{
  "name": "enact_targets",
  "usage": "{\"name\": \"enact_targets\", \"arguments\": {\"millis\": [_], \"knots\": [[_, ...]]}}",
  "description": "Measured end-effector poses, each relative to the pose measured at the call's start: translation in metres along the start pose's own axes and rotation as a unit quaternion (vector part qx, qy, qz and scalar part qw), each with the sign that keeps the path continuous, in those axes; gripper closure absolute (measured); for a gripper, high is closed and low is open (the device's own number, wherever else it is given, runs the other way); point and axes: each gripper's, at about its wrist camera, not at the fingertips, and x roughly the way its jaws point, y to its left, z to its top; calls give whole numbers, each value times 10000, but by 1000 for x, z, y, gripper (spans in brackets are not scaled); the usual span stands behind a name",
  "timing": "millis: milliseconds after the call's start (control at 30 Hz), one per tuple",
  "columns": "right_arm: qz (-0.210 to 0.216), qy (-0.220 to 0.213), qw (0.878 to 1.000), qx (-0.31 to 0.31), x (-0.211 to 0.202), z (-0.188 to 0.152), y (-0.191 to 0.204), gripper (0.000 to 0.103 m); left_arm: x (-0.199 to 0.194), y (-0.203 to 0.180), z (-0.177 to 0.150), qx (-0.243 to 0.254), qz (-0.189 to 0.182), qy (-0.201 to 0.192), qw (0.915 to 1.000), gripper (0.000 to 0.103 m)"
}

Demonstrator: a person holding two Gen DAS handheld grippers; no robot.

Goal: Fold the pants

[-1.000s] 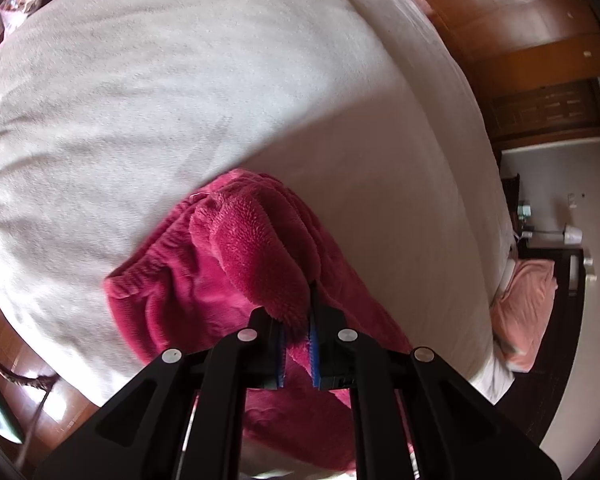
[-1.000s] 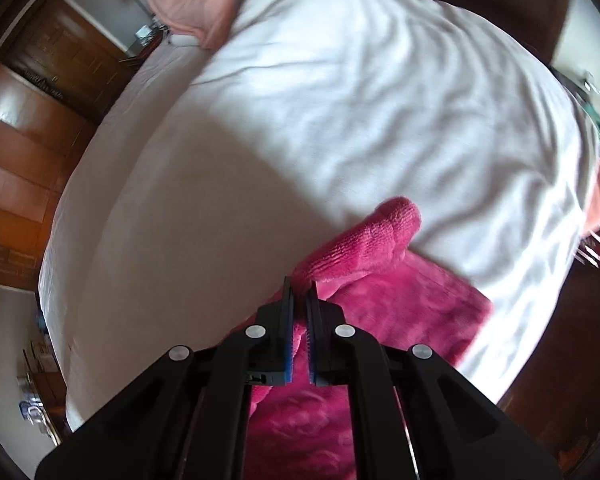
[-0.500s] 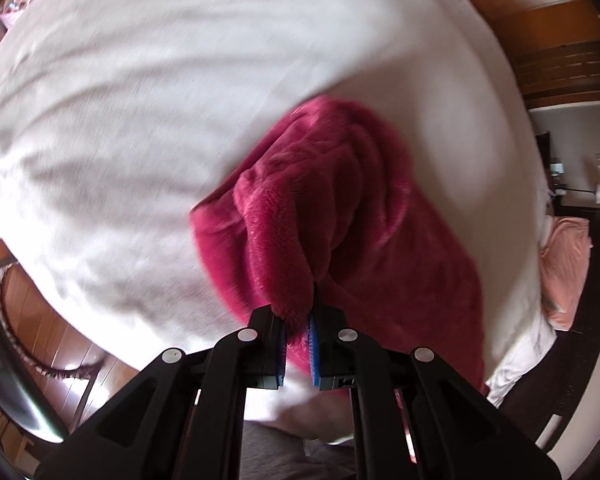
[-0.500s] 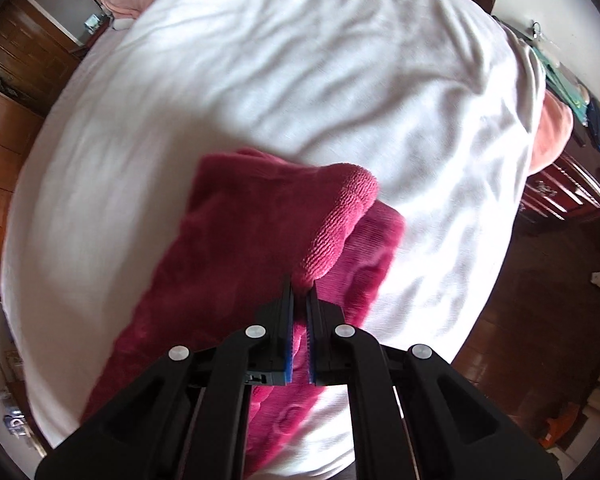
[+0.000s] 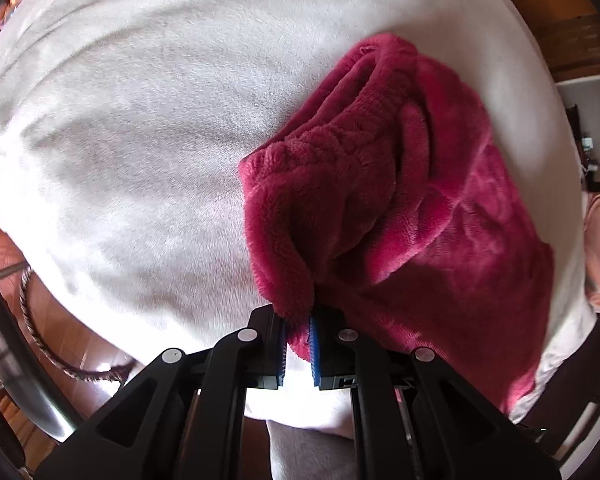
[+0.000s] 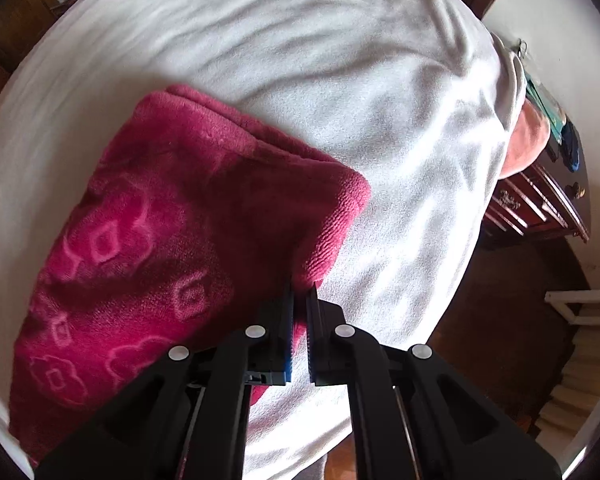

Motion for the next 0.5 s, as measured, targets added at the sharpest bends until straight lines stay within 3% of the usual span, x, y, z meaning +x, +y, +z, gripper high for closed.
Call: {"name": "enact_targets", "arguments": {"millis": [167,300,500], "knots": [[-23,-90,9997,-241,2,-2,8,98,6,-7,2,163,105,-146,9997,92],[-40,-135,9991,-402,-5,-4,9,88,6,-4,4,206,42,-135,9997,90],[-119,-453,9961,-750,-33,-9,14,75,-9,19,0,129,-122,-295,9994,76]]}}
